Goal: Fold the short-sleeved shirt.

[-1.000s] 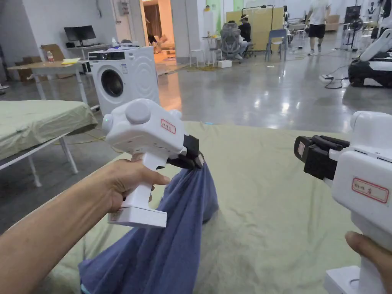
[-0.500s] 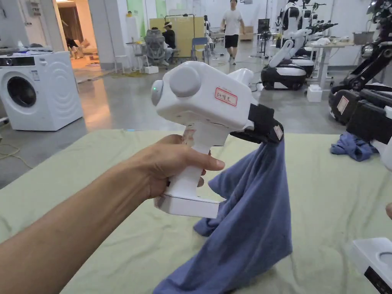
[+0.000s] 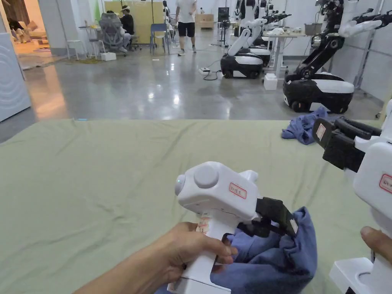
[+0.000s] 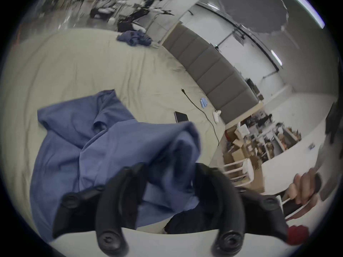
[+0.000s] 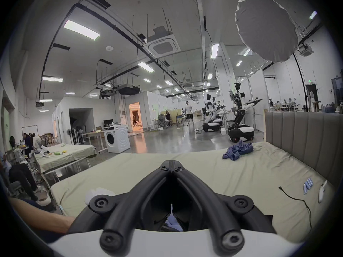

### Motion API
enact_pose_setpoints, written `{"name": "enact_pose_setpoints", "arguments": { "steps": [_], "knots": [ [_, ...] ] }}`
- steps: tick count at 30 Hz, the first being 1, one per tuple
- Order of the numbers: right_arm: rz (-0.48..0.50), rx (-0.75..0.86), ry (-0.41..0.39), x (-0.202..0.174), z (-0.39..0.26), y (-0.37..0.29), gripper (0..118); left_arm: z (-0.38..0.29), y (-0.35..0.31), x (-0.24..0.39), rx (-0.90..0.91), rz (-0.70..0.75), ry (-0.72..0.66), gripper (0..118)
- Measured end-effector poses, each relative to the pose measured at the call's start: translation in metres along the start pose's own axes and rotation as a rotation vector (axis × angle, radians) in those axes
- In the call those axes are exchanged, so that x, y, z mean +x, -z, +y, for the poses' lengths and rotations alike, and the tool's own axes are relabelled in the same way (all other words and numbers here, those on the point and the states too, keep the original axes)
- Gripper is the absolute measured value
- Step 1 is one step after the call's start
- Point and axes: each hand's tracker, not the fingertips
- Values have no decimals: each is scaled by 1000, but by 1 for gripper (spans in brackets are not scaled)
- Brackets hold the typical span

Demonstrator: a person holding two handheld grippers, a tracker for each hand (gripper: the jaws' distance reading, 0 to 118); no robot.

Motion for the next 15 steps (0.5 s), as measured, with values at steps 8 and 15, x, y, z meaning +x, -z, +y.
{"name": "enact_pose_setpoints", "arguments": {
  "steps": [8,15],
  "knots": [
    [-29,-22,-21,13,-14,-4,1,-46,-191,15,575,190,40,79],
    [-72,-17,-84,4,-46,-28,1,-197,-256,56,1023,849,378,65]
  ]
}}
